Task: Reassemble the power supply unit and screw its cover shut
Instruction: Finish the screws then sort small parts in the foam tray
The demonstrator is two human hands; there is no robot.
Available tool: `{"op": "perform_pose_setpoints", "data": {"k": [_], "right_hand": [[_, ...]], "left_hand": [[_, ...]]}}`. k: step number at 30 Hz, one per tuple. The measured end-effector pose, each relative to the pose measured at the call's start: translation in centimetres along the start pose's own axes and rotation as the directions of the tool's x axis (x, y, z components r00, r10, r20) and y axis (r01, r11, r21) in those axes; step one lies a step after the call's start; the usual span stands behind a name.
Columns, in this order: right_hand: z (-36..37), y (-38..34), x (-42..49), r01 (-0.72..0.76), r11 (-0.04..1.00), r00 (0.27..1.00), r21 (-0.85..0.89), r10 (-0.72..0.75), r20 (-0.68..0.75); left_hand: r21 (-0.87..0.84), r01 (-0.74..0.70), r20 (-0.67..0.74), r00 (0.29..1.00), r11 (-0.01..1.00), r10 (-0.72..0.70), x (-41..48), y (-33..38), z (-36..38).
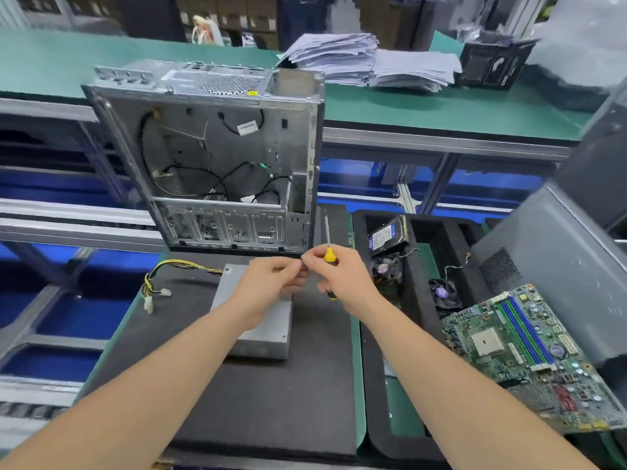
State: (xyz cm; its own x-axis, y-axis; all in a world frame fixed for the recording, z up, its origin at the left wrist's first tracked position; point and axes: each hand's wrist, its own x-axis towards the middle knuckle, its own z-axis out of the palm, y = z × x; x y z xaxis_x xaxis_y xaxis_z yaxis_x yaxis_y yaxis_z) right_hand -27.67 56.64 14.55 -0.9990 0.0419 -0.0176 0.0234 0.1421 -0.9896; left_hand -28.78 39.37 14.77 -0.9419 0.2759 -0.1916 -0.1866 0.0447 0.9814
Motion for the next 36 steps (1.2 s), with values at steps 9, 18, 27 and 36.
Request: {"op": "perform_pose_setpoints", "data": {"k": [9,18,27,36], "right_hand": [[8.8,-2.0,1.2,0.049,0.997,0.982,-0.061,-0.037,0.185],[12.4,-4.5,2.4,0.052,0.960,0.897,-0.275,0.076,0.435],[11.1,-4.8,2.7,0.182,0.919,0.925,-0.351,-0.038,0.379],[10.1,-4.8,2.8,0.217,0.850,0.929,-0.480,-0.029,0.369]], "left_hand": [[-0.216,0.171,0.060,0.985,0.961,-0.162,-1.8,-0.3,-10.4],[-0.033,-0.062,-0.039,0.997,0.998,0.061,-2.2,-2.0,-16.8],[-0.049,-0.172,-0.139,0.977,0.984,0.164,-0.8,-4.3,-19.5],[-0.164,-0.189,-0.071,0.981,0.968,0.179,0.6,-4.6,-20.0]]}}
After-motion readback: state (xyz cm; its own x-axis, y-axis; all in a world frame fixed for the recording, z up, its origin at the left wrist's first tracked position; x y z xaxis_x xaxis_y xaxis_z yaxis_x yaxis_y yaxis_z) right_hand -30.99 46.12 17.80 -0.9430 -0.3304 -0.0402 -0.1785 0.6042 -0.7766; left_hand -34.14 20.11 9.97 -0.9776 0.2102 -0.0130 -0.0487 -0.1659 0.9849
